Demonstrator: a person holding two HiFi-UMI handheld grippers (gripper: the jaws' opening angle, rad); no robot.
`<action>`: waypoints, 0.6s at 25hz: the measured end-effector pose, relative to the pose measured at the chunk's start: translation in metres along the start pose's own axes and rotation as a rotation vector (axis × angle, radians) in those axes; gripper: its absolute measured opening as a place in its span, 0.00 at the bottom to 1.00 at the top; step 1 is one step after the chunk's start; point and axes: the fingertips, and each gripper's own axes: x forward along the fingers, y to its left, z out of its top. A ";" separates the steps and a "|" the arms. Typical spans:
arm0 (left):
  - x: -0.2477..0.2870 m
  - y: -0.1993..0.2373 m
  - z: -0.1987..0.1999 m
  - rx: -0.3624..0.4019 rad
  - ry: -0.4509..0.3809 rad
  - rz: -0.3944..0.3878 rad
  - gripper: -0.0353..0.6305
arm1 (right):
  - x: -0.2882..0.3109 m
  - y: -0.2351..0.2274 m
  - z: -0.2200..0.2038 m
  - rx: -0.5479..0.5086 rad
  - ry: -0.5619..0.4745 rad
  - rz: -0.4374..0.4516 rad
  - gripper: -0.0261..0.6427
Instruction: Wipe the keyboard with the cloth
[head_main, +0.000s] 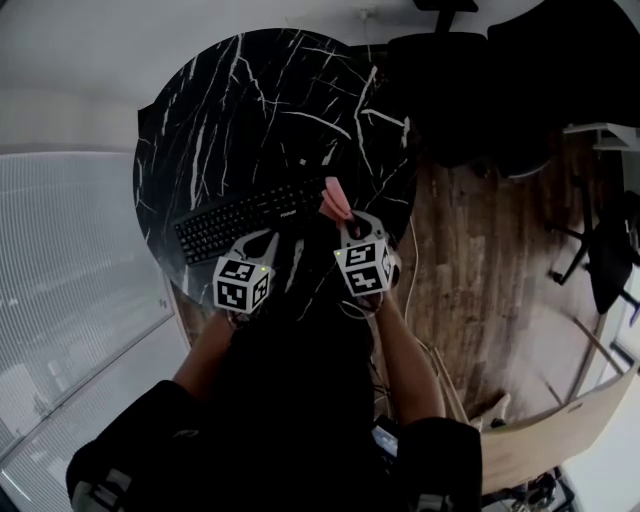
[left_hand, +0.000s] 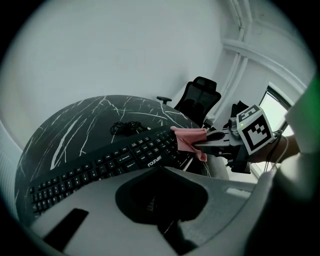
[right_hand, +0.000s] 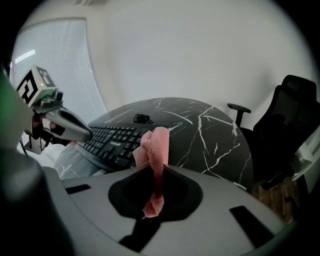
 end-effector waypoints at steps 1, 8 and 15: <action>0.000 0.001 0.000 -0.003 0.000 0.001 0.05 | 0.002 -0.001 0.003 -0.003 0.002 0.000 0.05; -0.002 0.016 0.003 -0.030 -0.017 0.025 0.05 | 0.014 -0.007 0.019 -0.045 0.010 -0.010 0.05; -0.002 0.028 0.005 -0.064 -0.022 0.043 0.05 | 0.026 -0.013 0.037 -0.087 0.018 -0.010 0.05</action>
